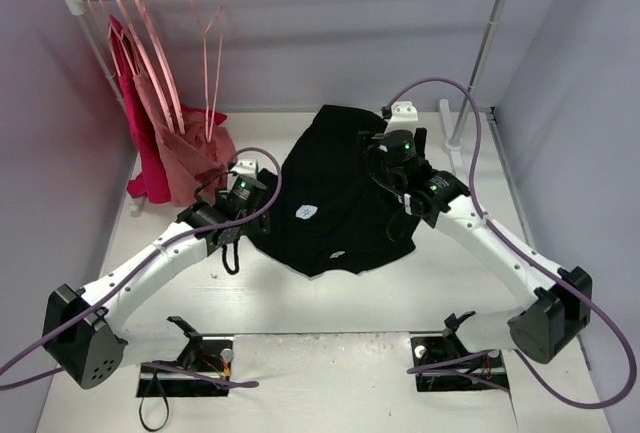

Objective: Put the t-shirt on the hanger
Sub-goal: Flatten out the T-shirt at the center of the board, then pick up the hanger from the clothesline.

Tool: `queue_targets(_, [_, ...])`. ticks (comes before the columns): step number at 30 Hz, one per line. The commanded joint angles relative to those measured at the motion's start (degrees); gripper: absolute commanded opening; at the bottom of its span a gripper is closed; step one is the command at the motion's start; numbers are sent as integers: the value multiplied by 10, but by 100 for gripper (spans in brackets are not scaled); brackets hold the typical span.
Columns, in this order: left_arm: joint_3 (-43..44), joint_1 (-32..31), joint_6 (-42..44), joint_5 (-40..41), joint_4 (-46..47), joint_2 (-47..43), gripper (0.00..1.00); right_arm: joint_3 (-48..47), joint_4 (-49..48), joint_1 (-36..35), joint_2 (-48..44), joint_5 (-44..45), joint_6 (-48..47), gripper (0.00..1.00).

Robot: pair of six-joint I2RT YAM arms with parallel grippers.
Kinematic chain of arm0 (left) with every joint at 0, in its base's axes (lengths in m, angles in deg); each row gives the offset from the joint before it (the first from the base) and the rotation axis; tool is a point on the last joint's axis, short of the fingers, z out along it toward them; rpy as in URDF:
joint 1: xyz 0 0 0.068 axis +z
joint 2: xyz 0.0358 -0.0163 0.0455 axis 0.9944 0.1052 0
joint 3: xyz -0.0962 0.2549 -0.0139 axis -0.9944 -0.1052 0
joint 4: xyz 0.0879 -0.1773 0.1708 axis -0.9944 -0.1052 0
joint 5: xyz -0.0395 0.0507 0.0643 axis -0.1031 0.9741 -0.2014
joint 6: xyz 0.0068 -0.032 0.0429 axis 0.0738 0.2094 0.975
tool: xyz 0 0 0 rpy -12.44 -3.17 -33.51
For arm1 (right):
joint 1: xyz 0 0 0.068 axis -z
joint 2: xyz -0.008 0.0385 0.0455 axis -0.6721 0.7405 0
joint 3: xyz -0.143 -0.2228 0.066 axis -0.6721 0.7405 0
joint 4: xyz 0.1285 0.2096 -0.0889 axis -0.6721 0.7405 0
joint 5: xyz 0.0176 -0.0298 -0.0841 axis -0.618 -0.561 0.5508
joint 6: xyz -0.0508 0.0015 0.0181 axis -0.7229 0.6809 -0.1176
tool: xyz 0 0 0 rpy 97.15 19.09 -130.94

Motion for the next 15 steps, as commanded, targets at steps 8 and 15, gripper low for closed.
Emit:
queue_targets(8, [331, 5, 139, 51, -72, 33, 58, 27, -27, -3, -31, -57, -15, 85])
queue_targets(15, [506, 35, 220, 95, -44, 120, 58, 41, -29, -3, -41, -97, -15, 86])
